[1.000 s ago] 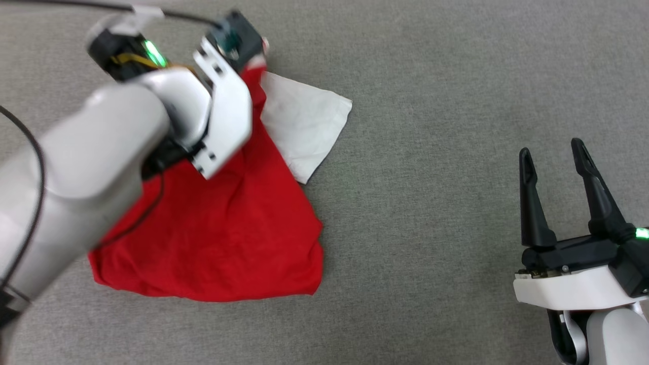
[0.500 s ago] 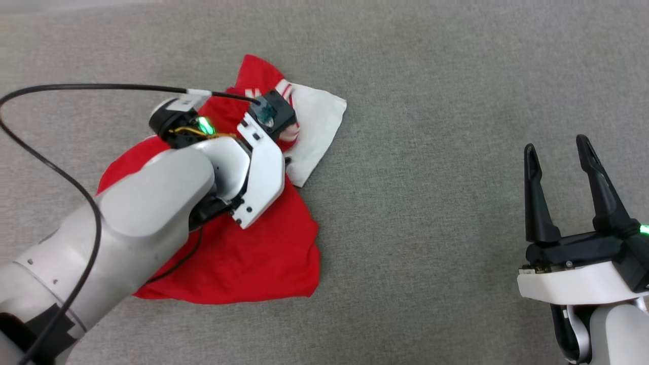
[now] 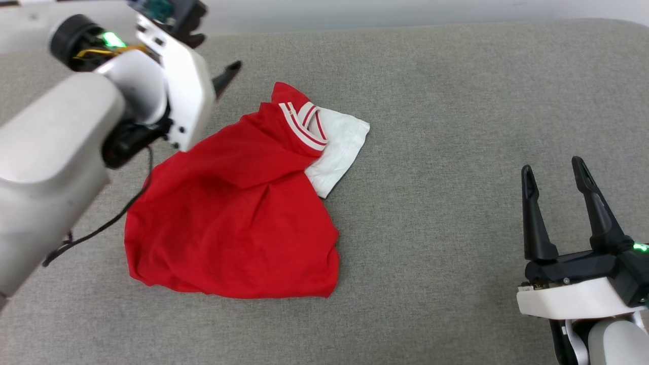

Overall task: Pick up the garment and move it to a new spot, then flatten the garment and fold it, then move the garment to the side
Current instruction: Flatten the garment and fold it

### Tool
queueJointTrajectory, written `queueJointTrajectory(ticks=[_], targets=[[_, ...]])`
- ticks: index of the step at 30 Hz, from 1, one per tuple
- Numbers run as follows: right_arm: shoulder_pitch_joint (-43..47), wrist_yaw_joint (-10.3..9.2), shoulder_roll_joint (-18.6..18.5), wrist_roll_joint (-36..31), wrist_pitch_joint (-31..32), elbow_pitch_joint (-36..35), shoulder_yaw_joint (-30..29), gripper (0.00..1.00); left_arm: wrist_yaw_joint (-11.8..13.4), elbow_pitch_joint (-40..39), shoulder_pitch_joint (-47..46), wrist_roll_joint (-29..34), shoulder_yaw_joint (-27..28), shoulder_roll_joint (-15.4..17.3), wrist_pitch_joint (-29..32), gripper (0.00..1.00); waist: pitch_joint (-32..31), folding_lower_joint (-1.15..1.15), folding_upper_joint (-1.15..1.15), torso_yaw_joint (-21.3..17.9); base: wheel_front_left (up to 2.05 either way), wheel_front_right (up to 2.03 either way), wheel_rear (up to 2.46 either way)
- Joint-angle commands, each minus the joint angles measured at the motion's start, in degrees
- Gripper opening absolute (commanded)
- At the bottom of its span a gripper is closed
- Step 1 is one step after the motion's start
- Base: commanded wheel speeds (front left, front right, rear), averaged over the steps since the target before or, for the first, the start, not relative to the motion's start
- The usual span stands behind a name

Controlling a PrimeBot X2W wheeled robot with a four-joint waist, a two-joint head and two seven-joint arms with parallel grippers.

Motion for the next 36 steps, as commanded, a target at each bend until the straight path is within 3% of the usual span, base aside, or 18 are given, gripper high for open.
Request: queueJointTrajectory(ticks=[1,7,13,27,28,29,36], targets=[[0.3,-0.06,0.2,-0.2,-0.1,-0.2,0.0,1.00,0.0,0.4,-0.4,-0.7,0.1,0.7,1.2,1.00,0.0,0.00,0.00,0.1,0.00,0.00,0.00],[0.3,-0.06,0.2,-0.5,-0.1,-0.6,0.2,1.00,-0.2,1.7,-1.5,-2.9,-0.5,4.3,8.3,1.00,0.6,0.00,0.00,-0.3,0.00,0.00,0.00],[-0.4,-0.06,0.2,-0.5,-0.1,-1.0,0.5,1.00,-0.3,1.9,0.8,-6.0,-3.0,5.6,16.9,1.00,2.5,0.00,0.00,-1.0,0.00,0.00,0.00],[-2.8,-0.06,0.2,-0.3,-0.1,-1.0,1.1,1.00,-0.2,7.7,10.2,-7.2,-7.5,2.8,21.7,1.00,6.6,0.00,0.00,-3.0,0.00,0.00,0.00],[-2.8,-0.06,0.2,-0.3,-0.1,-0.9,0.9,1.00,-0.3,7.9,10.6,-7.1,-7.7,2.6,21.4,0.65,6.6,0.00,0.00,-2.9,0.00,0.00,0.00],[-2.8,-0.06,0.2,-0.4,-0.1,-0.9,0.7,1.00,-0.4,8.0,10.5,-6.8,-7.6,2.4,20.2,0.00,6.5,0.00,0.00,-2.8,0.00,0.00,0.00],[-1.7,-0.06,0.2,-0.7,-0.1,-0.6,0.2,1.00,-0.5,5.7,6.7,-5.4,-4.3,4.6,11.1,0.00,4.5,0.00,0.00,-0.9,0.00,0.00,0.00]])
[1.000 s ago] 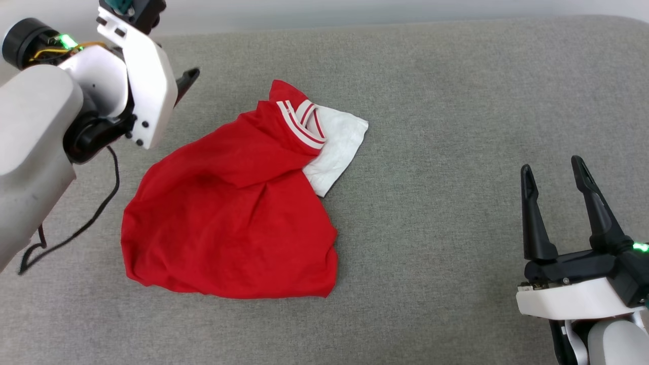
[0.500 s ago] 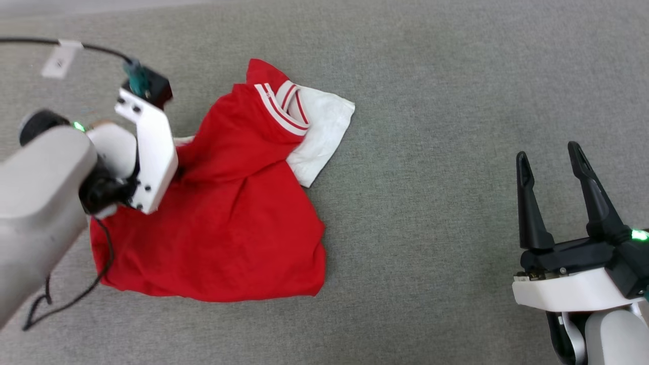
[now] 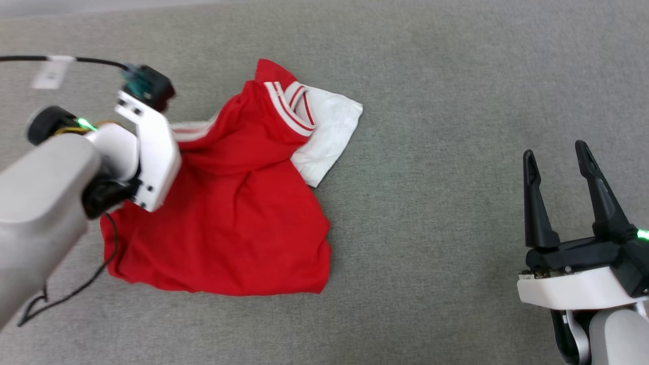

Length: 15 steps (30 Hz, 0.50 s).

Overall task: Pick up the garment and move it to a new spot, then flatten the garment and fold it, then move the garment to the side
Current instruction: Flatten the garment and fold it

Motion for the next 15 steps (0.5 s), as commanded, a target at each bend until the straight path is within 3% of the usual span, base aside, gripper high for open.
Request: queueJointTrajectory(ticks=[1,9,15], targets=[[0.6,-0.06,0.2,-0.2,-0.1,0.1,-0.2,1.00,0.0,-0.9,-0.2,-0.1,1.1,1.5,-1.7,0.00,-1.0,0.00,0.00,0.9,0.00,0.00,0.00],[1.4,-0.06,0.2,-0.4,-0.1,0.1,-0.3,1.00,4.0,-2.8,5.9,-4.8,4.8,9.2,-5.9,0.00,-2.0,0.00,0.00,2.1,0.00,0.00,0.00],[0.8,-0.06,0.2,-0.6,-0.1,0.2,0.0,1.00,6.5,0.1,13.4,-8.6,4.3,10.9,-5.7,0.00,-1.6,0.00,0.00,1.9,0.00,0.00,0.00]])
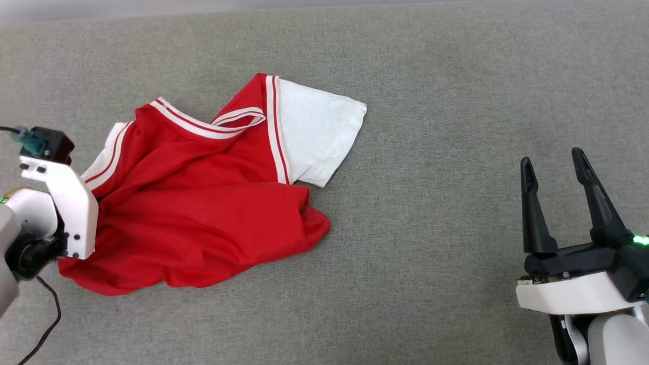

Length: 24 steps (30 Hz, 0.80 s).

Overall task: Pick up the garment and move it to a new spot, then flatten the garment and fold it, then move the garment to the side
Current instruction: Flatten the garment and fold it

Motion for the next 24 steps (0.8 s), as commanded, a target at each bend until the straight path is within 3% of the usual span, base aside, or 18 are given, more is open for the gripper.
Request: queueJointTrajectory(ticks=[1,2,8,14,20,24], targets=[[-0.2,-0.06,0.2,-0.5,-0.1,0.1,0.0,1.00,0.5,0.8,2.0,-0.8,-0.1,-0.4,-0.5,0.12,-0.1,0.00,0.00,-0.1,0.00,0.00,0.00],[-0.1,-0.06,0.2,-0.6,-0.1,0.1,-0.1,1.00,0.7,0.9,2.4,-0.6,0.0,-0.5,-1.4,1.00,-0.2,0.00,0.00,0.0,0.00,0.00,0.00],[1.0,-0.06,0.2,-0.8,-0.1,0.4,-0.8,1.00,1.4,-1.0,-3.5,4.6,0.8,0.1,-6.7,1.00,-1.9,0.00,0.00,0.3,0.00,0.00,0.00],[1.3,-0.06,0.2,-0.6,-0.1,0.6,-0.7,1.00,1.5,-6.1,-9.5,9.2,0.8,-0.3,-7.3,1.00,-3.4,0.00,0.00,0.3,0.00,0.00,0.00],[1.3,-0.06,0.2,-0.7,-0.1,0.2,-0.2,1.00,0.0,-11.7,-15.9,10.0,1.0,-4.9,-4.5,1.00,-3.4,0.00,0.00,-0.4,0.00,0.00,0.00],[0.5,-0.06,0.2,-0.9,-0.1,-0.1,0.4,1.00,-2.1,-13.7,-18.7,8.5,-0.2,-8.7,0.8,1.00,-2.3,0.00,0.00,-1.8,0.00,0.00,0.00]])
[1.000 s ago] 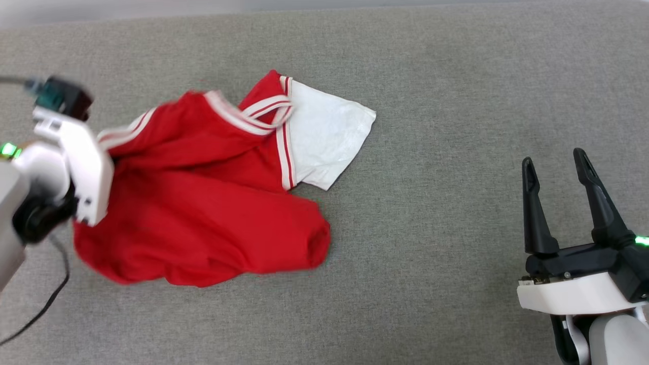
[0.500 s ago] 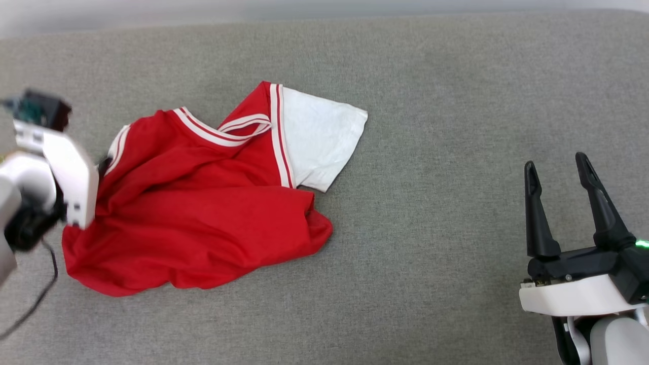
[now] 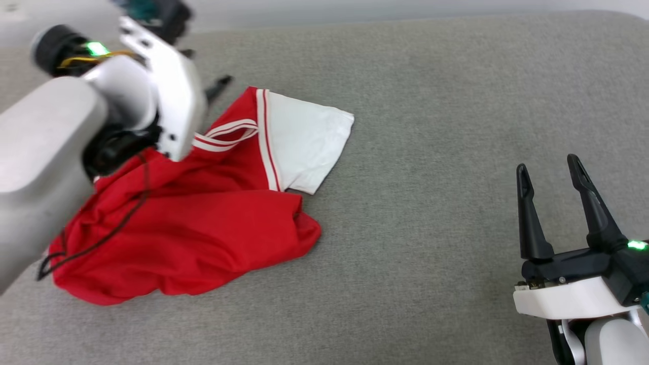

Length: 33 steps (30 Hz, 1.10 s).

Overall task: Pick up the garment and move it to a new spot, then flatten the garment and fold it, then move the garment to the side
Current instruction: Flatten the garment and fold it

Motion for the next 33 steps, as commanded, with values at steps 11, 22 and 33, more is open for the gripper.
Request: queueJointTrajectory(ticks=[11,22,33], targets=[[-2.3,-0.06,0.2,0.6,-0.1,-0.7,0.6,1.00,-3.5,-0.8,-3.5,-1.0,-6.7,-7.8,17.0,1.00,4.8,0.00,0.00,-4.4,0.00,0.00,0.00],[-4.6,-0.06,0.2,1.7,-0.1,-0.9,1.2,1.00,-4.4,3.3,2.8,3.1,-8.8,-10.8,25.1,1.00,9.6,0.00,0.00,-7.1,0.00,0.00,0.00],[-5.4,-0.06,0.2,1.3,-0.1,-0.1,1.0,1.00,-4.4,0.1,2.8,5.8,-8.9,-10.5,21.0,0.00,8.4,0.00,0.00,-6.4,0.00,0.00,0.00]])
